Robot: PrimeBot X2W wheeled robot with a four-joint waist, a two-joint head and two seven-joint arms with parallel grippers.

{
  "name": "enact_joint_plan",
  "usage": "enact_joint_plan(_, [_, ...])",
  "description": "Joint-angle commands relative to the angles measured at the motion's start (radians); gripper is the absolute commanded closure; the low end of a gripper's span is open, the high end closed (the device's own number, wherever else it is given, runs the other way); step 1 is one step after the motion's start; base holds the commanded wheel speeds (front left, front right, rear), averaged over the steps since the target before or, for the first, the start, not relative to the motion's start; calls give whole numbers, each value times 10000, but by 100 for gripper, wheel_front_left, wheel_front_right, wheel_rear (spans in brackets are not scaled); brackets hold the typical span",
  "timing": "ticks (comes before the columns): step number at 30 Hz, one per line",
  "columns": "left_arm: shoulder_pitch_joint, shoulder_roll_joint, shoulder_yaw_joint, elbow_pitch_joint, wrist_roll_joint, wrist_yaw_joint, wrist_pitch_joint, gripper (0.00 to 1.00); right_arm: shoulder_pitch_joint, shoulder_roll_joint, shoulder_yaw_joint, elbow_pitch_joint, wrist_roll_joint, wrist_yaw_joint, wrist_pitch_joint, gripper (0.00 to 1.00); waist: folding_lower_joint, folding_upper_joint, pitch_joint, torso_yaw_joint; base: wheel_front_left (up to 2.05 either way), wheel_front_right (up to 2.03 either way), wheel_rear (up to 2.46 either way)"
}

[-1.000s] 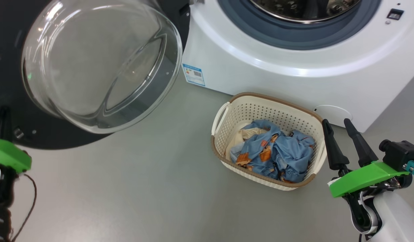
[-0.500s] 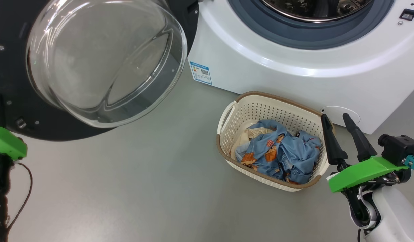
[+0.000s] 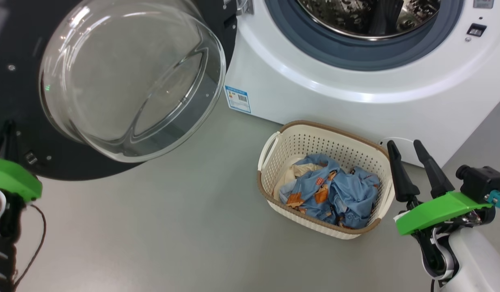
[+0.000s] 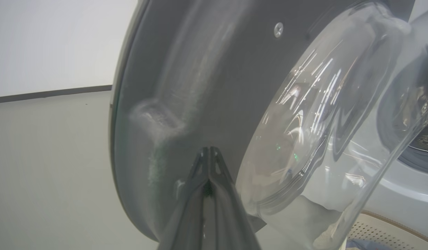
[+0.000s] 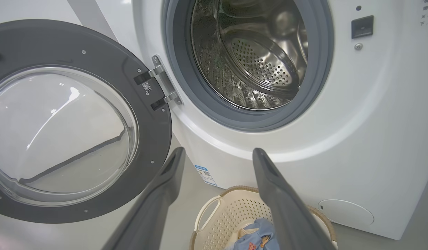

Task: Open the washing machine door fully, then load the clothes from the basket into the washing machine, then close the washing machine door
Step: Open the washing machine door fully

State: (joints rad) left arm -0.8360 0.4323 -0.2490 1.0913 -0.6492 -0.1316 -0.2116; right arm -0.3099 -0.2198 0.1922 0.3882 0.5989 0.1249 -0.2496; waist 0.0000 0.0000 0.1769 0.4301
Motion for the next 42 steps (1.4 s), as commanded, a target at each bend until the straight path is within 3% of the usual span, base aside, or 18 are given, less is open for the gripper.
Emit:
enact_joint_plan(1, [129,741,121,-330,-163,12,-120,100,141,37,171,-214,32,58,-122,0,0,0,-187,-37,0,0,0])
enact_joint_plan(12, [1325,971,-558,-1716,-814,11,-382,100,527,7,206,-357,70,58,-122,0,0,0,-765,-350,0,0,0])
enact_joint_plan(13, [1457,983,-573,-1863,-840,11,-405,95,560,11,207,-389,60,58,-122,0,0,0,-824,-409,0,0,0])
enact_joint_plan(15, [1742,952,-592,-2199,-853,10,-442,51,627,11,225,-453,52,58,-122,0,0,0,-940,-538,0,0,0])
enact_joint_plan(16, [1889,934,-572,-2382,-843,10,-458,0,660,7,244,-480,48,58,-122,0,0,0,-1001,-613,0,0,0])
enact_joint_plan(33, [5039,381,294,-6662,-345,1328,-500,0,1101,-22,692,-771,84,58,-122,0,0,0,-1707,-2192,0,0,0])
enact_joint_plan(42, [6356,-20,481,-8150,-184,1874,-501,0,1151,-63,838,-840,127,58,-122,0,0,0,-1842,-3076,0,0,0])
